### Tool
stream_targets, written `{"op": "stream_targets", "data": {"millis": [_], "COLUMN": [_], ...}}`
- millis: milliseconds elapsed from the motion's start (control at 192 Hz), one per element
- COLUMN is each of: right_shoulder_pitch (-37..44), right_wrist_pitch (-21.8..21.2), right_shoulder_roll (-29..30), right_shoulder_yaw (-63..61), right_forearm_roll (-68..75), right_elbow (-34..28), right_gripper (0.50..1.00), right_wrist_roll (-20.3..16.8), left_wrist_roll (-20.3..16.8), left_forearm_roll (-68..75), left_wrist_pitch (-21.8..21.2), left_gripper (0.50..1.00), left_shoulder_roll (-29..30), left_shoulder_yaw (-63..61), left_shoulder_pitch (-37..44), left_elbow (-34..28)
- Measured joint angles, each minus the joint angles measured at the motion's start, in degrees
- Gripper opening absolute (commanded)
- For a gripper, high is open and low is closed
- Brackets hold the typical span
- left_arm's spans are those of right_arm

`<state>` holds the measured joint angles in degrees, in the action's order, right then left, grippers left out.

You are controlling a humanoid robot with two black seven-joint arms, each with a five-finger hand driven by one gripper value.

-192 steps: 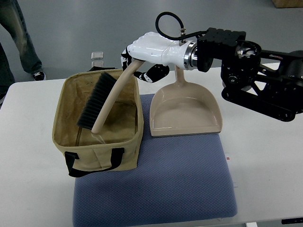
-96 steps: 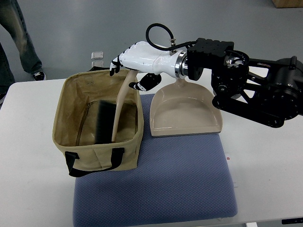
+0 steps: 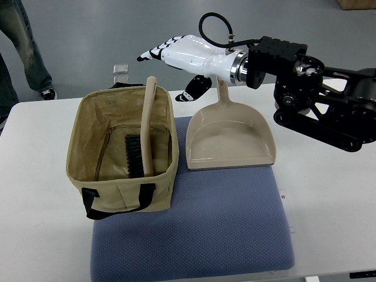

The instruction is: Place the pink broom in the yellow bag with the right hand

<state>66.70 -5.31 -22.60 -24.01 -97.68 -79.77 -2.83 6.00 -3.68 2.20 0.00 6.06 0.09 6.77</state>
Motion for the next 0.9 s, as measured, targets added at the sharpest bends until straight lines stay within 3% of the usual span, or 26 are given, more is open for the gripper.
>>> {"op": "stream_targets", "data": {"millis": [251, 449, 653, 898], "right_shoulder_pitch": [-10.4, -22.3, -33.1, -43.4], "right_wrist_pitch": [2.1, 6.4, 8.8, 8.9], "right_shoulder_roll": [-5.0, -5.4, -0.5, 9.4], "right_shoulder_yaw": [-10.4, -20.3, -31.8, -48.7], "right_forearm_roll": [10.8, 25.1, 34.8, 37.0], "right_elbow": [0.0, 0.1, 0.3, 2.9], "right_gripper": [0.881, 0.881, 0.921, 0.924], "right_wrist_roll": [-0.2, -0.2, 0.1, 0.4], "left_wrist_roll": [0.0, 0.0, 0.0, 0.0], "left_forearm_roll": [0.0, 0.0, 0.0, 0.0], "left_wrist_pitch": [0.0, 0.0, 0.0, 0.0], "left_gripper": [1.0, 1.0, 1.0, 1.0], "left_shoulder_roll": [0.0, 0.0, 0.0, 0.0], "left_shoulder_yaw": [0.0, 0.0, 0.0, 0.0], "left_shoulder_pitch": [0.0, 0.0, 0.0, 0.0], "left_elbow": [0.0, 0.0, 0.0, 0.0]}}
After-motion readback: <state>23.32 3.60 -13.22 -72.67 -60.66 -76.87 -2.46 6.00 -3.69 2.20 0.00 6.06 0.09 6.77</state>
